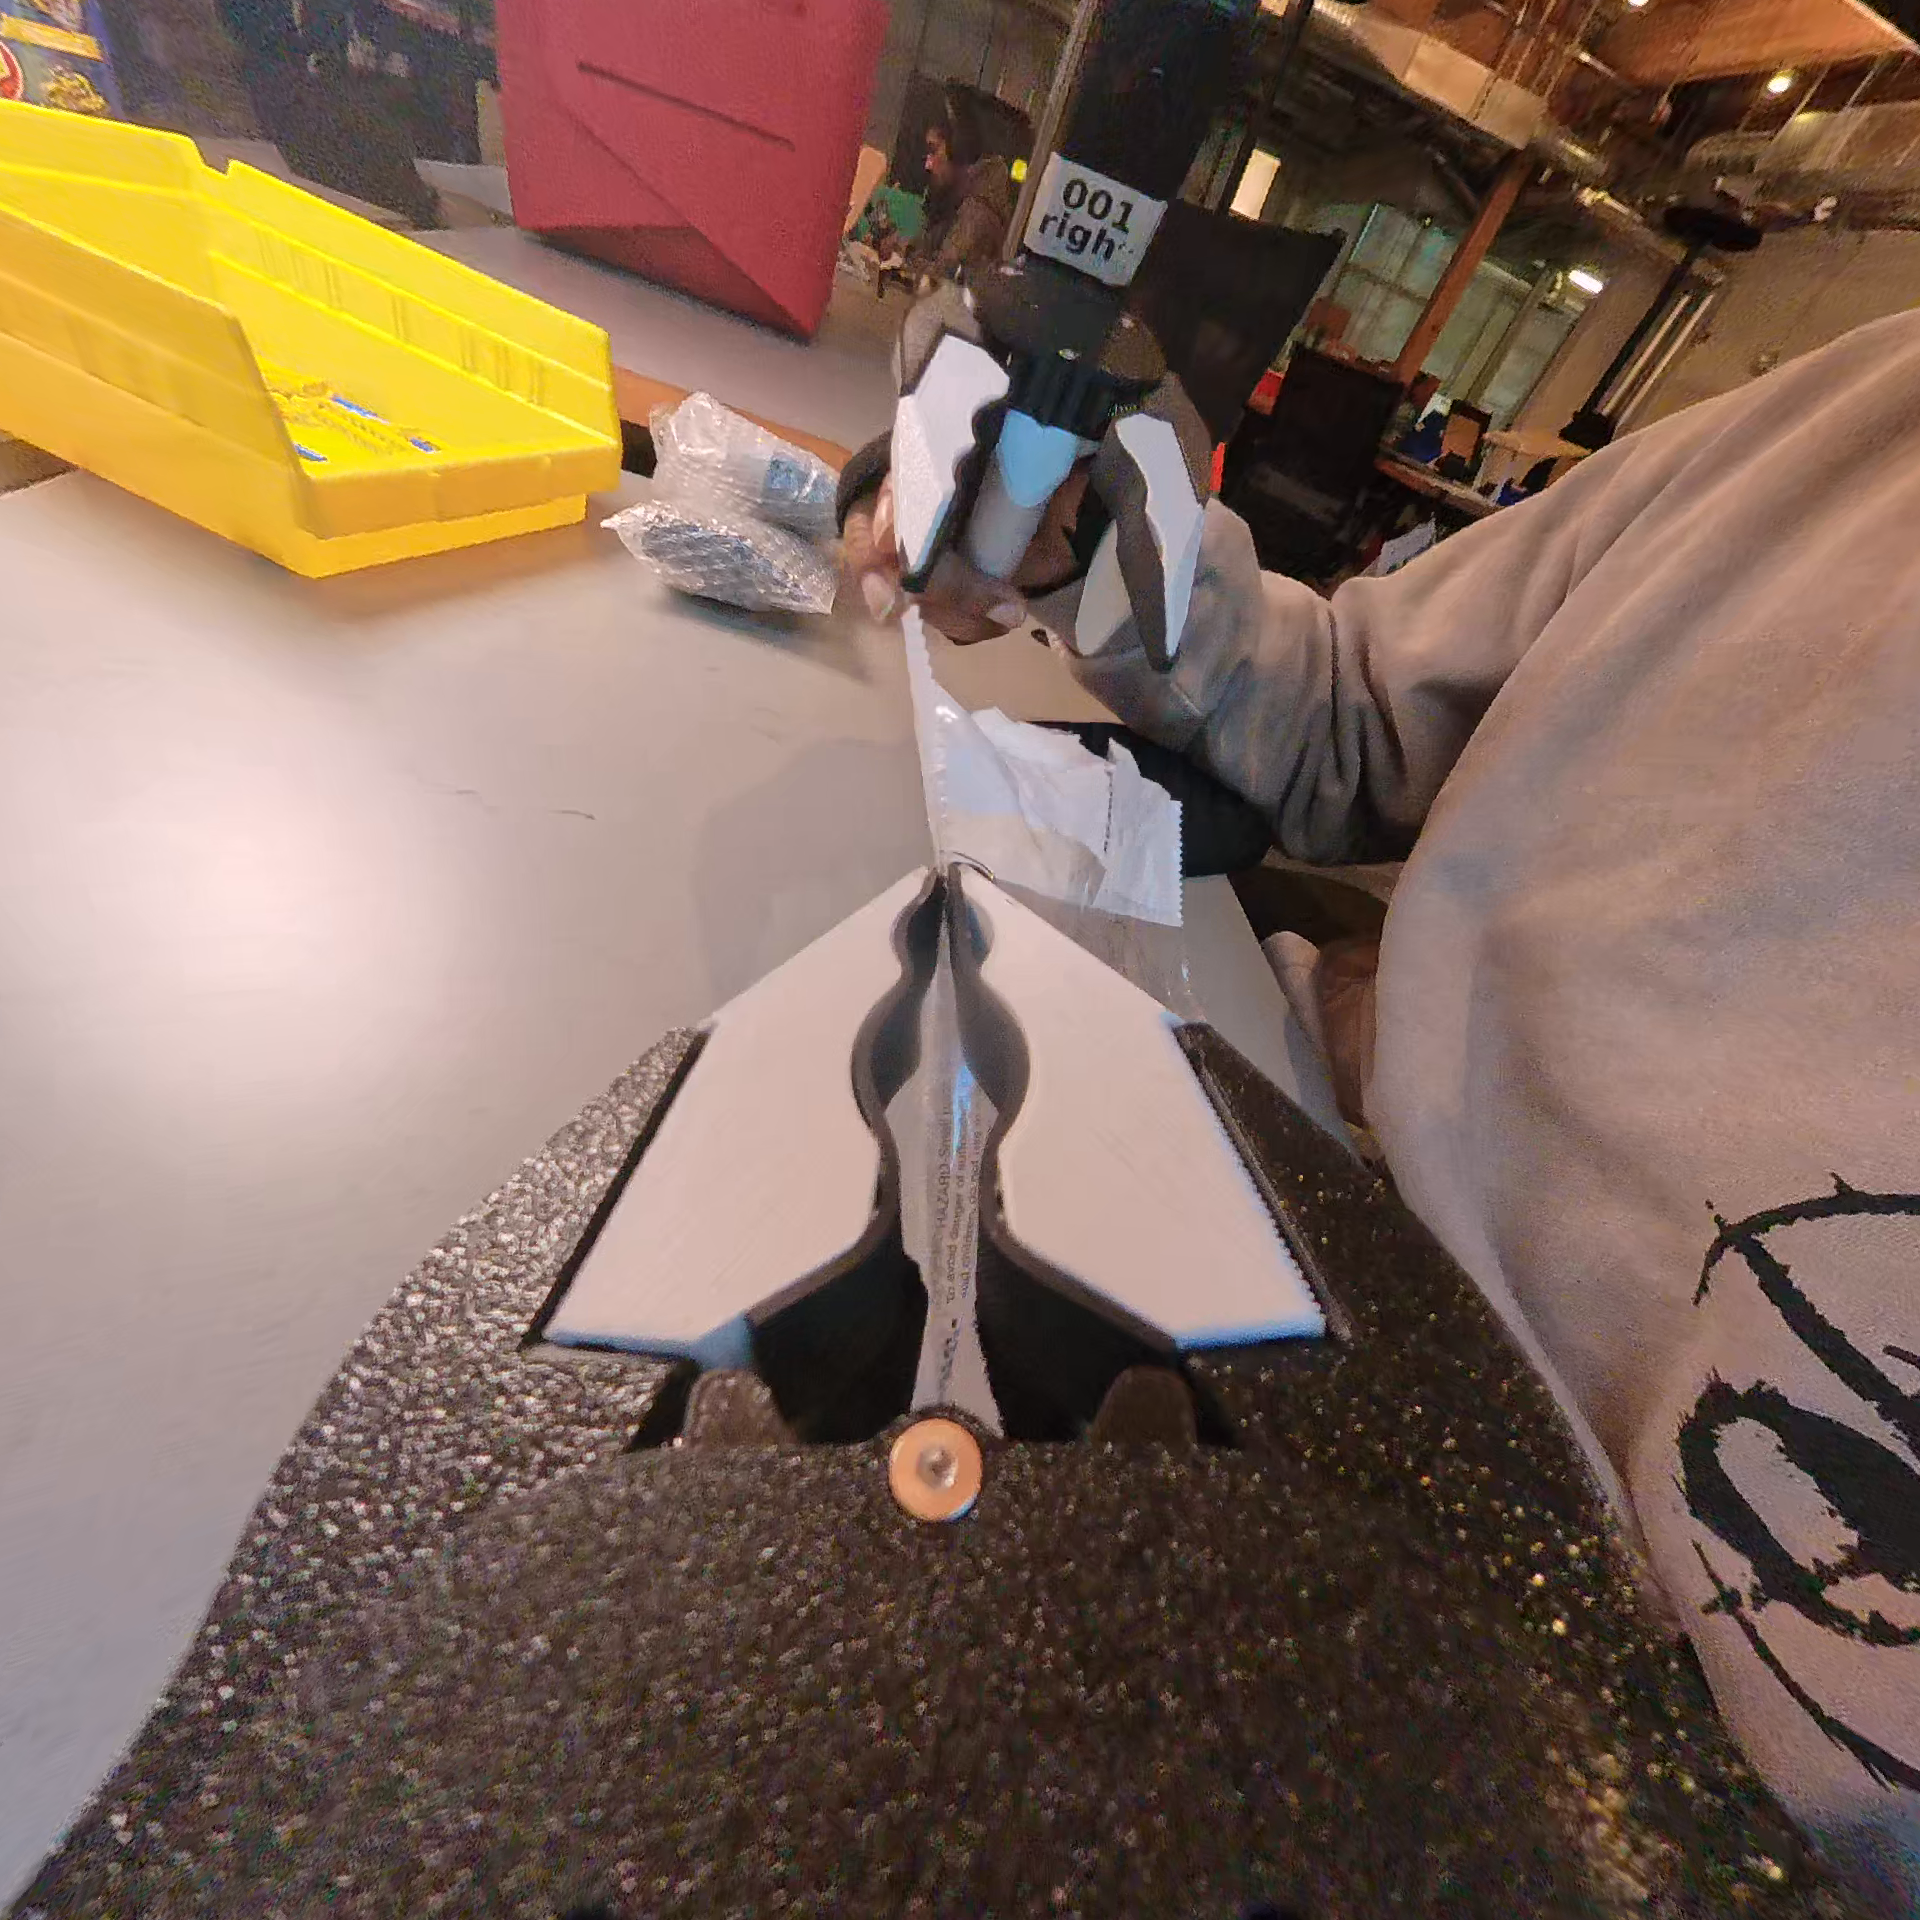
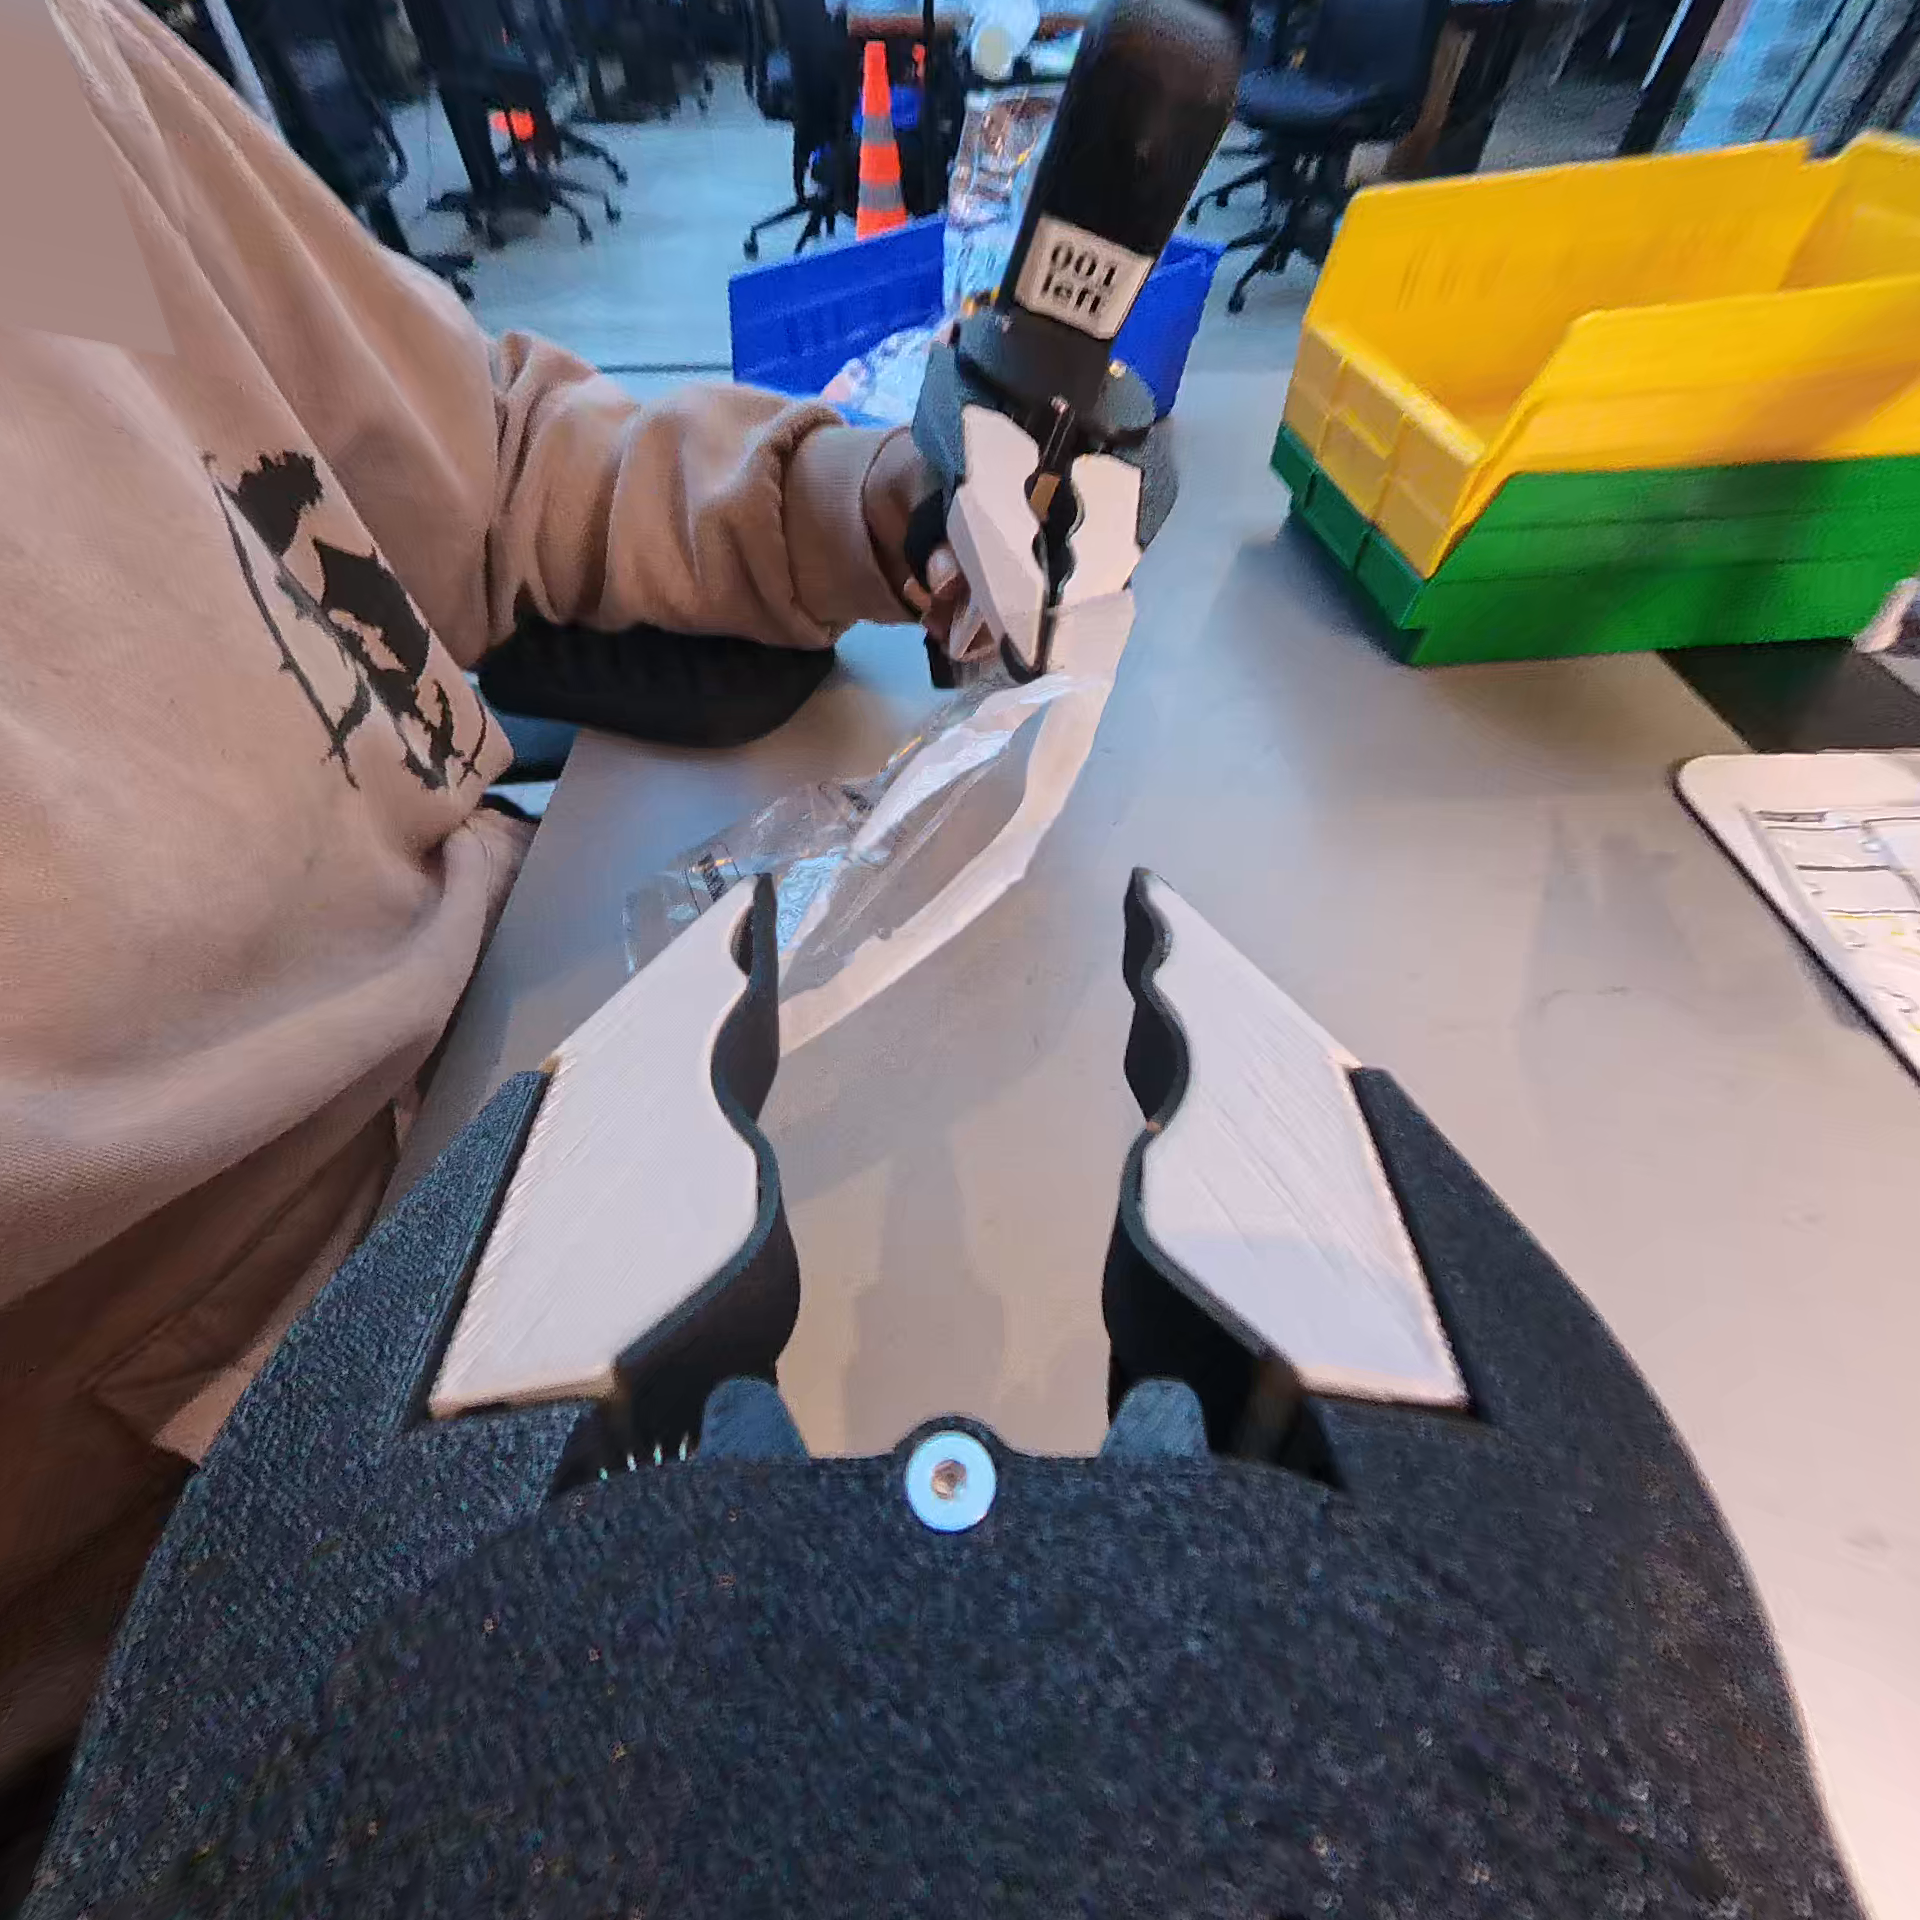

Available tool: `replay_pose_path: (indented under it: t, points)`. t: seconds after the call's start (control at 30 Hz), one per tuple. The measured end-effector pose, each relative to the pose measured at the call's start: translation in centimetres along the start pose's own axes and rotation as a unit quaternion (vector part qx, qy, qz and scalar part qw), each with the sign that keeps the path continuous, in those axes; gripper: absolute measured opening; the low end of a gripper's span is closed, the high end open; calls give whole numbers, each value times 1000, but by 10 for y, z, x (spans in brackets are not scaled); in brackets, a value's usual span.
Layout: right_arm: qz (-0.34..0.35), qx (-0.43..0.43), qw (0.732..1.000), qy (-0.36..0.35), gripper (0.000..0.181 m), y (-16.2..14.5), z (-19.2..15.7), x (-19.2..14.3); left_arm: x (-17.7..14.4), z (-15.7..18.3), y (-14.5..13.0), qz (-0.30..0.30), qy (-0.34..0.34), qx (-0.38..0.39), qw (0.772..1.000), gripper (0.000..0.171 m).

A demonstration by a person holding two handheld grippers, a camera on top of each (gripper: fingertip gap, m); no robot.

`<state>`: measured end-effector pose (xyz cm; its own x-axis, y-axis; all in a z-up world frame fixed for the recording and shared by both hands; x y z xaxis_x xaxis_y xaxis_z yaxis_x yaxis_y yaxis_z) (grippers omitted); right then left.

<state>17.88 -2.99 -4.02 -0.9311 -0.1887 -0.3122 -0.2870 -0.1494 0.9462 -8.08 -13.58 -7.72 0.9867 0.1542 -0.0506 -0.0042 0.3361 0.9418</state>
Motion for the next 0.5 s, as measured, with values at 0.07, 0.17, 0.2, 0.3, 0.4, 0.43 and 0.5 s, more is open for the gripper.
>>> replay_pose_path:
  t: [0.07, 0.17, 0.2, 0.3, 0.4, 0.43, 0.5]
  points:
    - [22, 6, 1000, -21, 60, 1, 5, -8, -6, -3, 0, 30, 2, -1, 1000, 0]
    - [51, 14, 998, -42, 46, 1, 7, -14, -12, -5, 1, 67, 5, 1, 998, 0]
    - [58, 17, 997, -49, 41, 2, 7, -16, -13, -6, 2, 75, 7, 4, 997, 0]
    - [70, 18, 993, -89, 31, 5, 12, -20, -15, -7, 3, 102, 19, 7, 995, 0]
    - [78, 17, 988, -133, 27, 10, 17, -26, -17, -7, 4, 124, 33, 16, 992, 0]
    - [77, 17, 986, -146, 27, 11, 19, -28, -18, -6, 5, 133, 39, 20, 990, 0]
    - [71, 21, 984, -161, 27, 11, 22, -31, -19, -5, 7, 152, 49, 25, 987, 0]
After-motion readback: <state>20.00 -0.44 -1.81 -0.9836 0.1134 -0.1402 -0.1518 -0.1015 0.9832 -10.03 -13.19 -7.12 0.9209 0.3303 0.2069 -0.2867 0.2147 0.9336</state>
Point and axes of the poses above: each gripper's, where its closed fingertips meet, x out along the fingers, y out of its top, z = x × y across the jaws, the point moved 10 cm from there along -x, back along the fingers, and after that the axes turned 15 degrees about -y, right-handed, at the moved point
